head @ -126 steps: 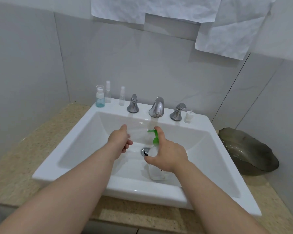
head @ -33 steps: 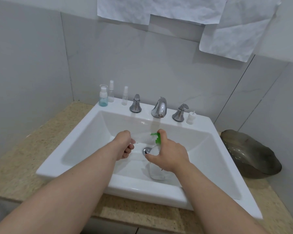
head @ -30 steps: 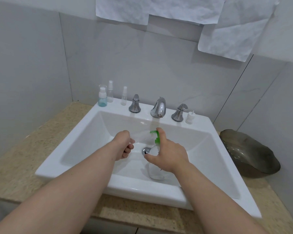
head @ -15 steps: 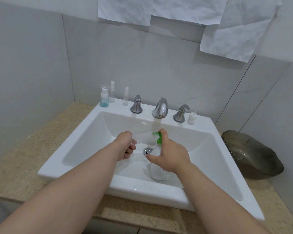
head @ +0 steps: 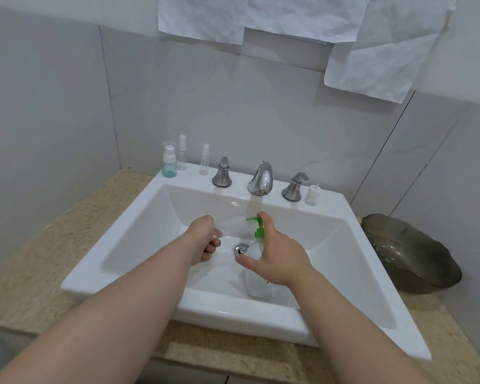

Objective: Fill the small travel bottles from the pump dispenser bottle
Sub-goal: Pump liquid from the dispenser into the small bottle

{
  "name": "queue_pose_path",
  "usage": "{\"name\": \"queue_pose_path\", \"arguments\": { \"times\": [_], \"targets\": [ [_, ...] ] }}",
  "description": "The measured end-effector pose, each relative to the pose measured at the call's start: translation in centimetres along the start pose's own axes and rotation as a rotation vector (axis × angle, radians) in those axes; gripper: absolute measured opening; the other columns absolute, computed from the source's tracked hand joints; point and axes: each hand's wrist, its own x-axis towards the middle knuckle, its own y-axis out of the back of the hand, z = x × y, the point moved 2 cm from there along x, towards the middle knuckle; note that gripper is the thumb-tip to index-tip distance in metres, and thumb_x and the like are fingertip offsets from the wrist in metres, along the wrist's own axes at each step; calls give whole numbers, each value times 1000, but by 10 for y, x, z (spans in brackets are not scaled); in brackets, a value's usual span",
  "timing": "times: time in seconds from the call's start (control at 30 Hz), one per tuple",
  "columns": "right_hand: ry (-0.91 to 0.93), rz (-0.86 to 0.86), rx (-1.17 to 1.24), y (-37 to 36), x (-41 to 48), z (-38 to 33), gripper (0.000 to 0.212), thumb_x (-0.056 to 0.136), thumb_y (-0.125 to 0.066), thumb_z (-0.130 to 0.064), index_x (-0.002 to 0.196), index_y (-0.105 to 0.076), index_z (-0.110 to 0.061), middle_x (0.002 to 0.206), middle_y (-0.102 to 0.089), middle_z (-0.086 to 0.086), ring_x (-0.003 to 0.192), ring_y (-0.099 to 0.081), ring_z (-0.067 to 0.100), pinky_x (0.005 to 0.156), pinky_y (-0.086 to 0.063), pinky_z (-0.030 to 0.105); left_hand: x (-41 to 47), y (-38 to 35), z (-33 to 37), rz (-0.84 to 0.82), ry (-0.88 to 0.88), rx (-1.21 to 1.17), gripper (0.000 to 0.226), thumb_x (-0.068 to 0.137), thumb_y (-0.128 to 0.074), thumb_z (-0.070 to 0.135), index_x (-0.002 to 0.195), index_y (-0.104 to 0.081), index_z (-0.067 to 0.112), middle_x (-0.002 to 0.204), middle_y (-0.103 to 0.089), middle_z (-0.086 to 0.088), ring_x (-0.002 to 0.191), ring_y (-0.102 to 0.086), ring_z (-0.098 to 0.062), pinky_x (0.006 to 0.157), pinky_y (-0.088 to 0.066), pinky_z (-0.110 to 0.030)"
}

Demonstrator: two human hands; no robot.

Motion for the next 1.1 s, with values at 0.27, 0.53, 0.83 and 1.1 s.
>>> {"name": "queue_pose_path", "arguments": {
  "times": [0.27,0.53,0.83,1.1],
  "targets": [
    [-340,-91,684,1,13,6,81,94,-13,-81,130,-62,-27,119,-69,0,116,-59,22,84,-42,34,-4,-4,1,-80,-23,15,37,105,-31,33,91,-56,10,65,-45,-5,49,-24,-15,49,-19,-24],
    [-481,-154,867,-1,20,13,71,97,-31,-76,94,-81,-26,109,-77,1,108,-63,21,91,-44,33,-3,-3,3,-34,-65,-31,34,104,-33,32,89,-54,11,63,-45,-4,48,-26,-15,47,-20,-23],
    [-569,-119,996,-19,25,8,82,89,-38,-81,81,-77,-9,85,-77,5,83,-63,25,88,-48,37,-3,-1,5,-25,-87,-53,35,105,-34,35,88,-55,13,62,-43,-3,48,-25,-15,46,-19,-22],
    [-564,-47,702,-1,26,21,87,91,-22,-84,87,-72,-14,88,-65,4,84,-61,28,97,-53,49,-1,-3,3,-82,-71,2,37,106,-34,37,91,-56,12,65,-47,-4,47,-27,-15,46,-22,-22]
  ]
}}
